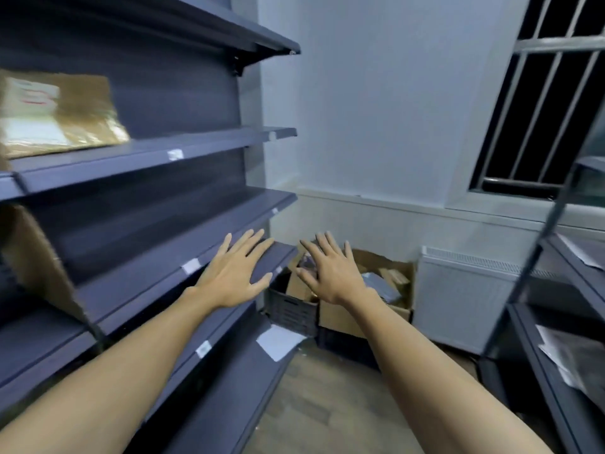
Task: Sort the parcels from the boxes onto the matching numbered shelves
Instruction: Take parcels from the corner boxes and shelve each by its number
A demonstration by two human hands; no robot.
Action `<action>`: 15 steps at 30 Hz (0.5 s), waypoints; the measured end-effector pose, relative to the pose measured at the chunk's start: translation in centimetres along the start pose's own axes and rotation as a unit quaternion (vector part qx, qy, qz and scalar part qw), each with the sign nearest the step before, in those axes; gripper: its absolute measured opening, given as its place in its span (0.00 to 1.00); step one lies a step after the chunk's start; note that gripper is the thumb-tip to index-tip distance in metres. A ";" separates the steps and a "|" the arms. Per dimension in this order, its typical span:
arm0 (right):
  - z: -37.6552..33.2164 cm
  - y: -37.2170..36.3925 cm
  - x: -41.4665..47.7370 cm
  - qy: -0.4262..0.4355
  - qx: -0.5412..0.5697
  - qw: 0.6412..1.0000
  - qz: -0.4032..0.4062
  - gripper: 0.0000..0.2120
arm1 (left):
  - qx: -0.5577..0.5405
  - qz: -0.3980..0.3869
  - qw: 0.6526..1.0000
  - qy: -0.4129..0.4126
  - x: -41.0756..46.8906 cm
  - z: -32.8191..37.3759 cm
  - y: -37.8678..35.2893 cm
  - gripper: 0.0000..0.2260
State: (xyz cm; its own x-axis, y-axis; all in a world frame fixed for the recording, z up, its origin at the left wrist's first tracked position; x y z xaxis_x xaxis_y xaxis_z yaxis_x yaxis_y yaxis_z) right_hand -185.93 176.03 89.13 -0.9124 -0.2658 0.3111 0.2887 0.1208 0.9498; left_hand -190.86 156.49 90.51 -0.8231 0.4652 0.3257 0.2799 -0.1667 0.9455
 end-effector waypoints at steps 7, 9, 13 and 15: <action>14.3 -2.2 -5.3 -0.082 -0.003 0.996 -0.027 0.33 | -0.013 -0.026 0.999 -0.036 7.8 10.3 -7.6 0.39; 18.5 -3.0 -6.7 -0.103 -0.001 0.994 -0.030 0.33 | -0.023 -0.036 0.998 -0.040 10.1 12.9 -9.7 0.39; 25.5 -4.8 -8.9 -0.136 0.010 0.990 -0.043 0.33 | -0.028 -0.052 0.997 -0.047 14.0 17.4 -13.0 0.40; 28.3 -5.7 -9.4 -0.147 0.012 0.988 -0.048 0.33 | -0.030 -0.059 0.997 -0.051 15.7 19.2 -14.7 0.40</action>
State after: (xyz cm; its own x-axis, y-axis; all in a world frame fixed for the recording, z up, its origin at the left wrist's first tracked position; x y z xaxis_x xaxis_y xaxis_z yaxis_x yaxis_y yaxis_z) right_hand -187.17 204.89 79.81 -0.9812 0.0123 0.1925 0.1924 0.1322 0.9724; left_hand -198.46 182.94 81.88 -0.7936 0.5692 0.2150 0.1523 -0.1563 0.9759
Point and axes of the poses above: each hand's wrist, its own x-axis towards the middle knuckle, its own y-axis out of the back of the hand, z = x × y, the point moved 5 cm from there along x, towards the middle knuckle, and after that the axes turned 14 degrees about y, right-handed, at the moved point
